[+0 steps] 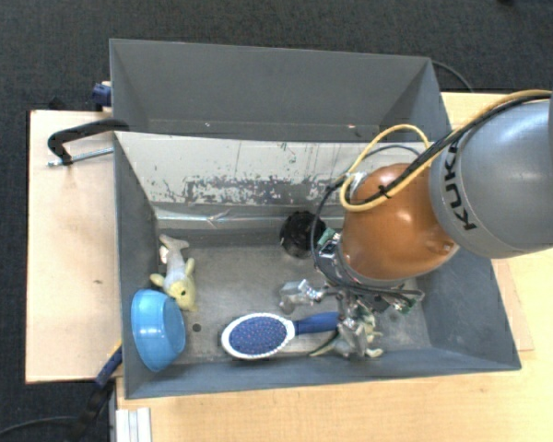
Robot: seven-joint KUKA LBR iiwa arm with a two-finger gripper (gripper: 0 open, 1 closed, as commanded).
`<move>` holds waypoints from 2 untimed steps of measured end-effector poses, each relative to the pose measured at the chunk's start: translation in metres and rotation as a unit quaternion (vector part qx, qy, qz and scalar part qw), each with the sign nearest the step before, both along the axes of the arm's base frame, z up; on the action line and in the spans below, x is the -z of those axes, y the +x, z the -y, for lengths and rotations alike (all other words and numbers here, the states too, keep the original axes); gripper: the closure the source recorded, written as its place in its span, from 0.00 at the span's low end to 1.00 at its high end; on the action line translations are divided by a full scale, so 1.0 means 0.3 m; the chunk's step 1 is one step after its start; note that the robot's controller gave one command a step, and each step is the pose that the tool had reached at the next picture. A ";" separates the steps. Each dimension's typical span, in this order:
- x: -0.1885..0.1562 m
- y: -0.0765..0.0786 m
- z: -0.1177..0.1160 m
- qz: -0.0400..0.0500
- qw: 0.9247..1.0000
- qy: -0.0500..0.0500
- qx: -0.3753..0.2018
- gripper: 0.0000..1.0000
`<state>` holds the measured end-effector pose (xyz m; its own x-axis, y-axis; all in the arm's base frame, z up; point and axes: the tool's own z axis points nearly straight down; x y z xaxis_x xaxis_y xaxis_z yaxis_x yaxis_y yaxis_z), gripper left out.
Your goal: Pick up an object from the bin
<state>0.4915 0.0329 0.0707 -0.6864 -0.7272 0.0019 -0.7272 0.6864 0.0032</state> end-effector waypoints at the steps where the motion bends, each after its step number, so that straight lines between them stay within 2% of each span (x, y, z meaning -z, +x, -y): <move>1: -0.003 0.001 -0.003 0.001 1.000 0.000 0.001 0.00; 2: -0.003 0.005 -0.004 0.004 1.000 0.000 0.001 1.00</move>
Offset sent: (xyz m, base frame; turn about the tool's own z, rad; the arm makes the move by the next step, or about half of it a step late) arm 0.0000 0.0000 0.0000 0.0000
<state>0.4929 0.0341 0.0718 -0.6873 -0.7263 -0.0037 -0.7263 0.6873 -0.0013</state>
